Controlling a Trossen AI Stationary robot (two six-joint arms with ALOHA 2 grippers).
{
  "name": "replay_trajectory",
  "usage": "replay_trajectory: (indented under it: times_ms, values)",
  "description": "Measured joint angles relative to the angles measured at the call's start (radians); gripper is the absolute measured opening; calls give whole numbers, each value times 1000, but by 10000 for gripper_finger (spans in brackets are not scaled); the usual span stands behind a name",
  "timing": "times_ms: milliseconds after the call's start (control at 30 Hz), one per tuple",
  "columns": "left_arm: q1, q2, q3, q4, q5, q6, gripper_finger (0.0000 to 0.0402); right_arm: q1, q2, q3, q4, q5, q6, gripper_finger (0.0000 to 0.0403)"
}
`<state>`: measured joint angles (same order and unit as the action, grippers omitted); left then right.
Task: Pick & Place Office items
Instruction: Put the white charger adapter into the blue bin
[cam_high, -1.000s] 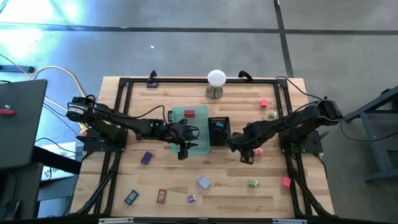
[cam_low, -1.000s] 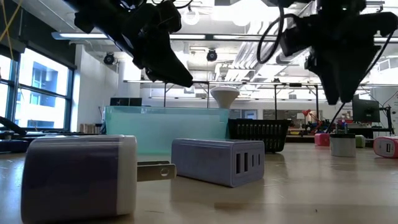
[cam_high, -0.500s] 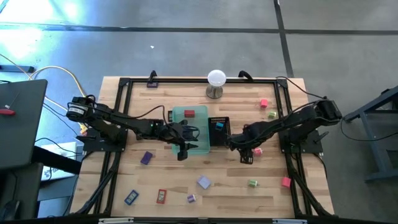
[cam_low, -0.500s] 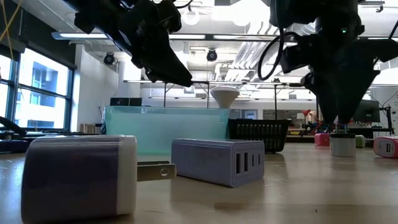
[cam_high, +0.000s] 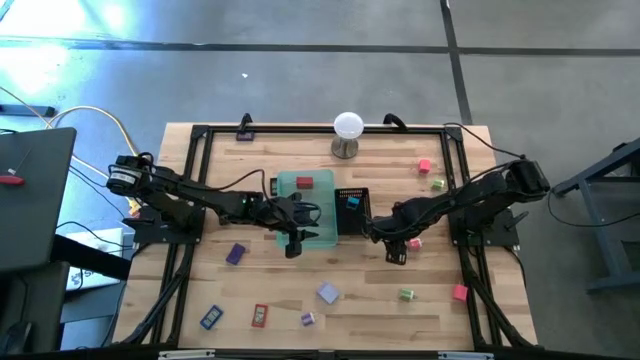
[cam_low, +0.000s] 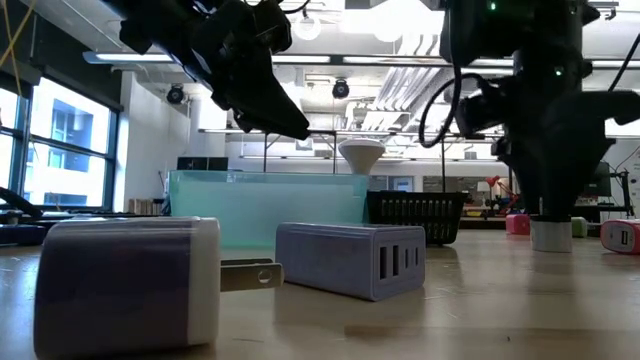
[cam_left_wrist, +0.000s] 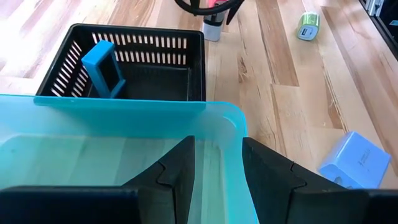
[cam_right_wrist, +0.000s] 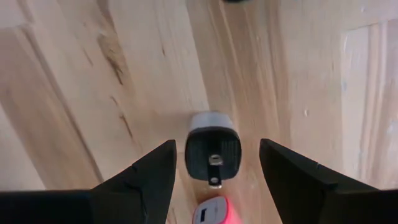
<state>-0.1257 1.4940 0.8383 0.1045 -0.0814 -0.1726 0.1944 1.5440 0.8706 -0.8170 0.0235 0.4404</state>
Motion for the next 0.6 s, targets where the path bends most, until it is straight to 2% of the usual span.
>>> replay_trajectory:
  times_ms: [367,467,600]
  values:
    - [0,0,0,0,-2,0,128,0,0,-80,116,32,-53,215]
    - [0,0,0,0,-2,0,128,1,0,-86,133,29,-56,195]
    - [0,0,0,0,-2,0,128,2,0,-87,143,30,-75,141]
